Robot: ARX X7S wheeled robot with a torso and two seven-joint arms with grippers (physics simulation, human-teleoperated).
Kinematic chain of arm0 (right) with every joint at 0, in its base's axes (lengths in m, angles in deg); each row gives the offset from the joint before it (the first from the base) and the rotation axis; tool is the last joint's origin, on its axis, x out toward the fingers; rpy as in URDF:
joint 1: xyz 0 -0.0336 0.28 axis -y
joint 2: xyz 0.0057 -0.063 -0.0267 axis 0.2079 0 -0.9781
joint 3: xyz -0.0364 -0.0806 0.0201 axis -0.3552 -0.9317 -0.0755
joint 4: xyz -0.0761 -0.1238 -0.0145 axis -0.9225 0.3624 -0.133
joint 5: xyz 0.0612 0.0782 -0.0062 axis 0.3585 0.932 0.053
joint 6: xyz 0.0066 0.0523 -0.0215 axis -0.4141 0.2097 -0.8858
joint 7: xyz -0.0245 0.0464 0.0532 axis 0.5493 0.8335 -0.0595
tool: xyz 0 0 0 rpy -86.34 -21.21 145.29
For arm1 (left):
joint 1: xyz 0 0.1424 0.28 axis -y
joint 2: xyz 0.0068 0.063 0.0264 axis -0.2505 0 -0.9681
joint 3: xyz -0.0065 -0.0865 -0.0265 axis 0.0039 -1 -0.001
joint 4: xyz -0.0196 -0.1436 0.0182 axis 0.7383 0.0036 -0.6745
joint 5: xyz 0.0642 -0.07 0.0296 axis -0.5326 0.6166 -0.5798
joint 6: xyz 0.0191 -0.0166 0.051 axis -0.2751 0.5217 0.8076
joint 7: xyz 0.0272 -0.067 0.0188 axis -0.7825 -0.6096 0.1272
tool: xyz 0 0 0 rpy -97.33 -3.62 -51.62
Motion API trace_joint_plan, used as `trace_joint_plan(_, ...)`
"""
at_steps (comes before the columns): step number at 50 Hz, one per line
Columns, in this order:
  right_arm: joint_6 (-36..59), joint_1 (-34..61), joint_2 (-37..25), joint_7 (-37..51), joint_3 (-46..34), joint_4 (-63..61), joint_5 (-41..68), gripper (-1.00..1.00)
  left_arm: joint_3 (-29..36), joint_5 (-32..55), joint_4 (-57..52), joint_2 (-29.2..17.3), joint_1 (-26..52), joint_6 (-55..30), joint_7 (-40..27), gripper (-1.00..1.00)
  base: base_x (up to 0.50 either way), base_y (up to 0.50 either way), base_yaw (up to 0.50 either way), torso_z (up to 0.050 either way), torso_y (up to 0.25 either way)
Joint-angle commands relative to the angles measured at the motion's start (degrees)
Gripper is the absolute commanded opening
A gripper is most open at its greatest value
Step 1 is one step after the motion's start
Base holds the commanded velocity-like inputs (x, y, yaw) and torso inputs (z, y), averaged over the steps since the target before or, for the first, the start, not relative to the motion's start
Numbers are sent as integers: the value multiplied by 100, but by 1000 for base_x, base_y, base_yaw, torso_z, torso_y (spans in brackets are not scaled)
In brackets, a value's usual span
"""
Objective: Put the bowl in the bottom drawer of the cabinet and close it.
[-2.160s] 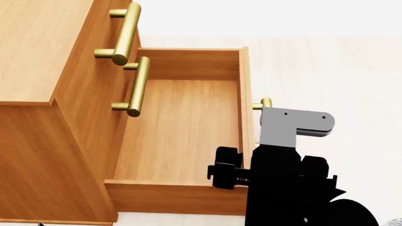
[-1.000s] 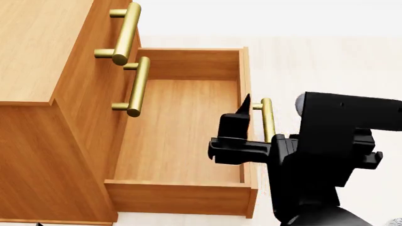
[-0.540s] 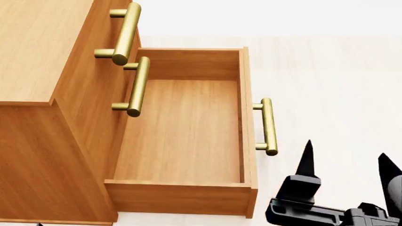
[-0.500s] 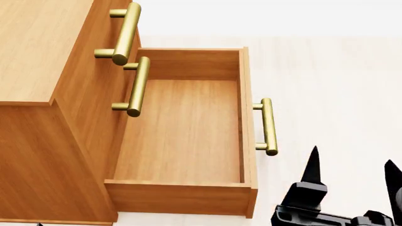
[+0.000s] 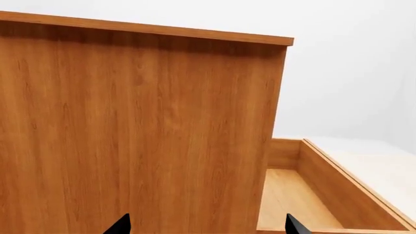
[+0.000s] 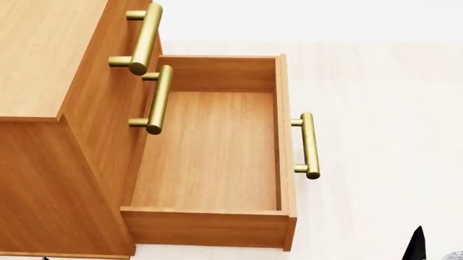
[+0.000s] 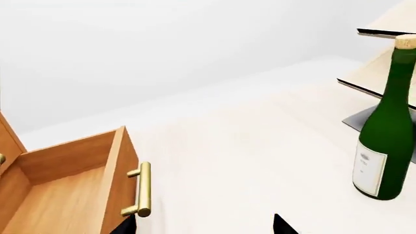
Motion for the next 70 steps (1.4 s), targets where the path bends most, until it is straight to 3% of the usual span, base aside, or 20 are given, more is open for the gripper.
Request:
trace_joint_plan(1, -511, -709, 387, -563, 231, 205, -566, 100, -10, 28, -5, -21, 1, 14, -20, 100, 0, 0, 0, 0, 0)
trace_joint_plan(12, -770, -1215, 701, -581, 675, 299, -461, 100, 5, 28, -13, -32, 11, 3, -46, 100, 0, 0, 0, 0, 0)
trace_joint_plan(31, -771, -1132, 1016, -55, 830, 872, -332, 100, 1, 45, -18, -70, -8, 28, -76, 100, 0, 0, 0, 0, 0)
trace_joint_plan(44, 154, -184, 328, 883, 414, 1485, 244, 100, 44, 65, 45, -66, 42, 36, -66, 100, 0, 0, 0, 0, 0)
trace_joint_plan(70, 192, 274, 249, 1035, 324, 2128, 264, 100, 69, 125, 52, -99, 72, 24, -96, 100, 0, 0, 0, 0, 0)
